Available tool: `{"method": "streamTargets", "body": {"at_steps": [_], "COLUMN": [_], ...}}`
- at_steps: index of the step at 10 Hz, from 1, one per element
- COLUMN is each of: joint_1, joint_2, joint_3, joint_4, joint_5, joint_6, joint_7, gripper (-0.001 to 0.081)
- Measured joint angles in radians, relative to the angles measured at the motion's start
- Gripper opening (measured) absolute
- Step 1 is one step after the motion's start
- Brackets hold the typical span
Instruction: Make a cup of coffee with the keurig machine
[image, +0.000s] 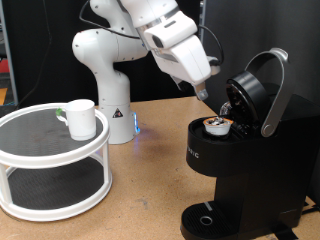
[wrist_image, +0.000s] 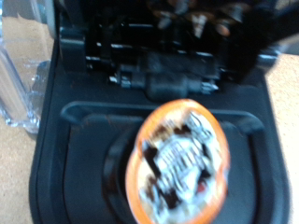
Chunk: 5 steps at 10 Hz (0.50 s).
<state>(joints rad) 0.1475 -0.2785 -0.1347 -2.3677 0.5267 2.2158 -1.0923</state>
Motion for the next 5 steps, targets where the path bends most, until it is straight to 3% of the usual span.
{"method": "streamTargets", "body": {"at_steps": [3,5], "joint_1": [-0.023,-0.022], "joint_2": [0.0,0.001], "joint_3": [-0.034,-0.034], "joint_4": [0.055,0.052], "joint_5": [-0.007,0.013], "joint_6": [-0.086,-0.083], "joint_7": [0.0,-0.01], "gripper": [0.0803,0.0803]}}
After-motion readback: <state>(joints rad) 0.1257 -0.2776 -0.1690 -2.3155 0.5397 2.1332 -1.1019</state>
